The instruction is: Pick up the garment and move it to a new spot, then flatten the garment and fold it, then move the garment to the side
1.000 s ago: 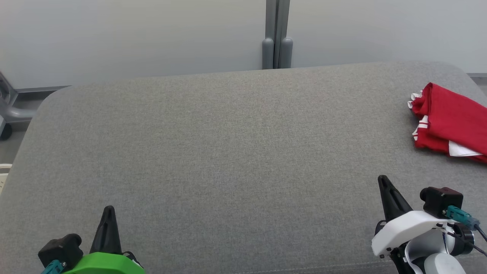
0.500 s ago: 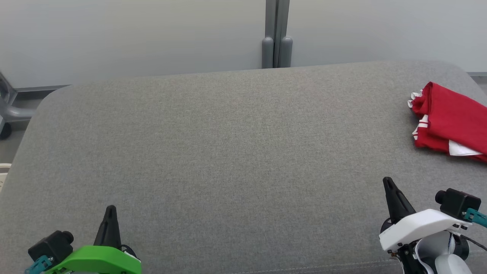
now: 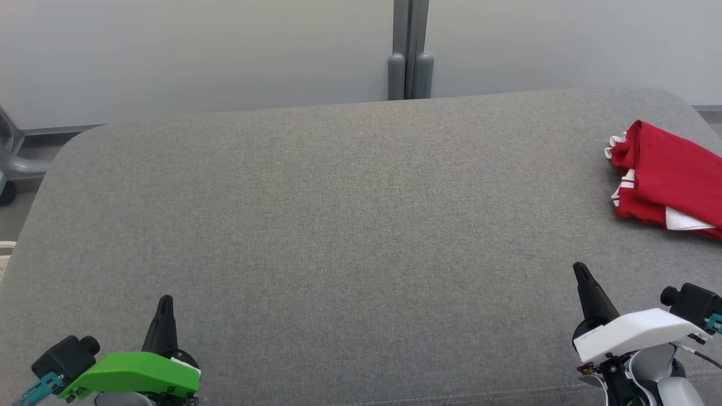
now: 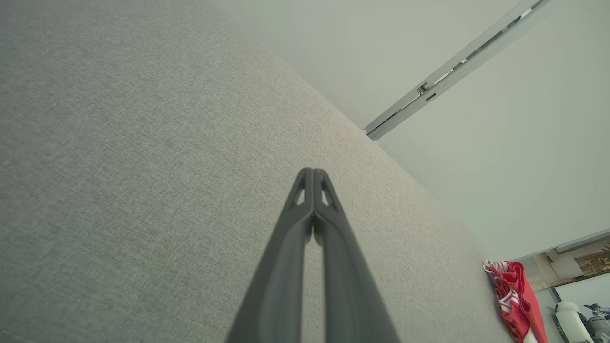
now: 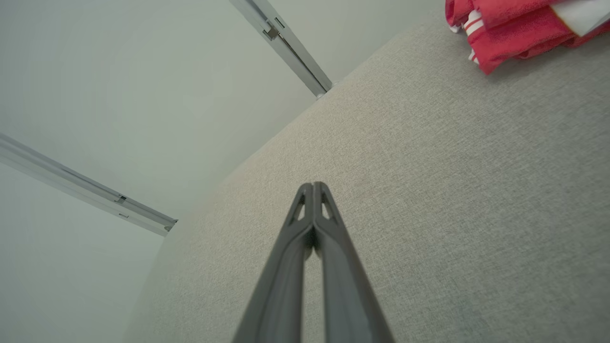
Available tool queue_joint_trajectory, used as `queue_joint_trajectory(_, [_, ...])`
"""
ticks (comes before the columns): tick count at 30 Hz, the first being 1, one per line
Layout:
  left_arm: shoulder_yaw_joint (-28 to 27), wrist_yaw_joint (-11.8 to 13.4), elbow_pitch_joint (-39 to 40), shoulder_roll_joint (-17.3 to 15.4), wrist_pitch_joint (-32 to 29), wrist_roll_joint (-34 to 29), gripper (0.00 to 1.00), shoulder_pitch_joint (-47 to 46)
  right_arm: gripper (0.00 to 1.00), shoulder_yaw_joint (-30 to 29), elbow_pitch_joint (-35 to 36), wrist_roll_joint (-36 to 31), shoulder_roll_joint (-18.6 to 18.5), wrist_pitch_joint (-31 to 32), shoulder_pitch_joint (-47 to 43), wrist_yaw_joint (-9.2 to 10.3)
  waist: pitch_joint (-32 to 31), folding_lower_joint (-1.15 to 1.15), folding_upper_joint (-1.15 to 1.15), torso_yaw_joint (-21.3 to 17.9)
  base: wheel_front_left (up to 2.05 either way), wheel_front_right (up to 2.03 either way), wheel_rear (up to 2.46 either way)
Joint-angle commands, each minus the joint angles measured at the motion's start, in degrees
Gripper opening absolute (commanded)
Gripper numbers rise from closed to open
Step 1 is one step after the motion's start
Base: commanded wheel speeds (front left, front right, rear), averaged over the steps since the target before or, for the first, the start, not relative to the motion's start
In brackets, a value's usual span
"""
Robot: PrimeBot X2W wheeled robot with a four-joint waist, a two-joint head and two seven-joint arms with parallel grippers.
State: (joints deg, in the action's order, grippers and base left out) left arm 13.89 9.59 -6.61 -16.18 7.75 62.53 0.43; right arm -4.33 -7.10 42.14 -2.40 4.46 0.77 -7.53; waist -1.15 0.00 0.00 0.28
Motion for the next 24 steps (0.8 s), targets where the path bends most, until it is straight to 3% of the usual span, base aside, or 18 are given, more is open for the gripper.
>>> queue_joint_trajectory(1, [-1.08, -0.75, 0.23, 0.09, -0.34, 1.44, 0.00, -1.67, 0.00, -0.33, 0.49, 1.94, -0.29, 0.20, 1.65, 0.01, 0.01, 0.00, 0.00, 0.00, 0.00, 0.00, 0.00])
queue_joint_trajectory(24, [-6.62, -6.81, -2.36, 4.61, -4.36, 12.26, 0.00, -3.55, 0.00, -2.16, -1.49, 19.42, -0.42, 1.62, 2.50, 0.01, 0.33, 0.00, 0.00, -0.08, 0.00, 0.00, 0.00])
